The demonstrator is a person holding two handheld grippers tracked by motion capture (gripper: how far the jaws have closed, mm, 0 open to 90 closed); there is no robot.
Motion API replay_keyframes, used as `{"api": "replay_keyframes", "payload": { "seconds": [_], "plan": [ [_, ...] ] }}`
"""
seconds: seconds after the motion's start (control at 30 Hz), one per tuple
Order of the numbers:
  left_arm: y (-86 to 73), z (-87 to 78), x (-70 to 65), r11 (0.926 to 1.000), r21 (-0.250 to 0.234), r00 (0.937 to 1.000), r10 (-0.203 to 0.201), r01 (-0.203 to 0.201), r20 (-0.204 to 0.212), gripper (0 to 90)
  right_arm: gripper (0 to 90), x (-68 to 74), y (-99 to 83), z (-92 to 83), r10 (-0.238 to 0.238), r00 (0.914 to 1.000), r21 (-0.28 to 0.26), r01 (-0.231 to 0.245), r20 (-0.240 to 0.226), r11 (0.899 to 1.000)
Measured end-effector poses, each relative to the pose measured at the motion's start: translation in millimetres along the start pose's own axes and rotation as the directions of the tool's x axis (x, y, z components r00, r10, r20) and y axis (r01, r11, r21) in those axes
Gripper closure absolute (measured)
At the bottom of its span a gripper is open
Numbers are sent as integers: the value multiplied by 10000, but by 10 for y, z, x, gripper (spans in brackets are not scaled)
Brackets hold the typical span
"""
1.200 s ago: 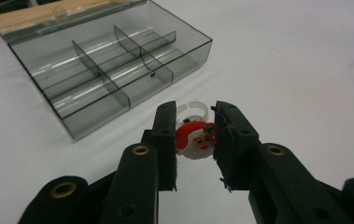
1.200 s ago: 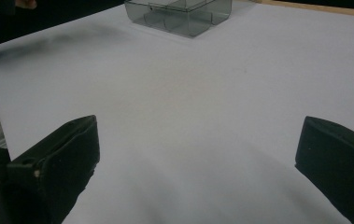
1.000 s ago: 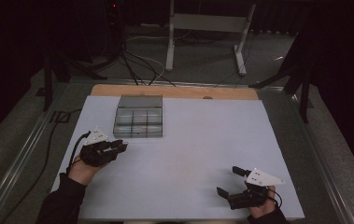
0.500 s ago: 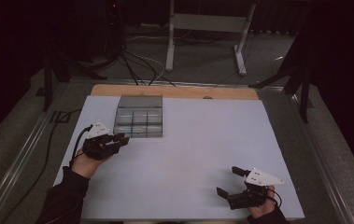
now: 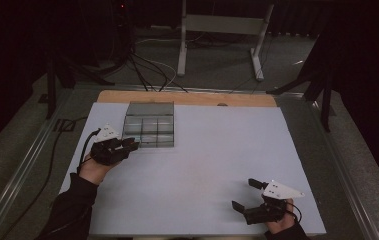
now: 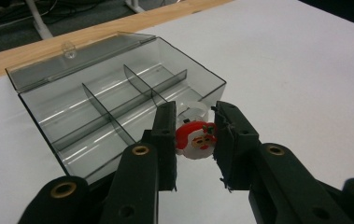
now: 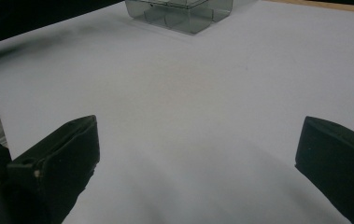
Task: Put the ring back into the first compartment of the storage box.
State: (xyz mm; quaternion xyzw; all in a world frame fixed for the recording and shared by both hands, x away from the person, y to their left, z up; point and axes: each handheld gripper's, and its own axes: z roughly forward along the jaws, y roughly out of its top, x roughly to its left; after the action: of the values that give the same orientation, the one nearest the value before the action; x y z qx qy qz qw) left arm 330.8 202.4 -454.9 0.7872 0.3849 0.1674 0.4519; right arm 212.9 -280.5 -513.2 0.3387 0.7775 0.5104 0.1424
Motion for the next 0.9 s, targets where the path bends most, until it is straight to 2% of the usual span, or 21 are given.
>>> {"api": "replay_keyframes", "payload": {
  "seconds": [0.5, 0.9],
  "plan": [
    [165, 122, 198, 9999, 122, 9997, 89, -86, -225, 719, 0, 12, -2, 12, -29, 10000, 23, 29, -12, 10000],
    [277, 241, 339, 9997, 179, 9994, -141, 146, -305, 719, 0, 8, -6, 17, 1, 10000, 29, -1, -5, 10000]
  ]
}}
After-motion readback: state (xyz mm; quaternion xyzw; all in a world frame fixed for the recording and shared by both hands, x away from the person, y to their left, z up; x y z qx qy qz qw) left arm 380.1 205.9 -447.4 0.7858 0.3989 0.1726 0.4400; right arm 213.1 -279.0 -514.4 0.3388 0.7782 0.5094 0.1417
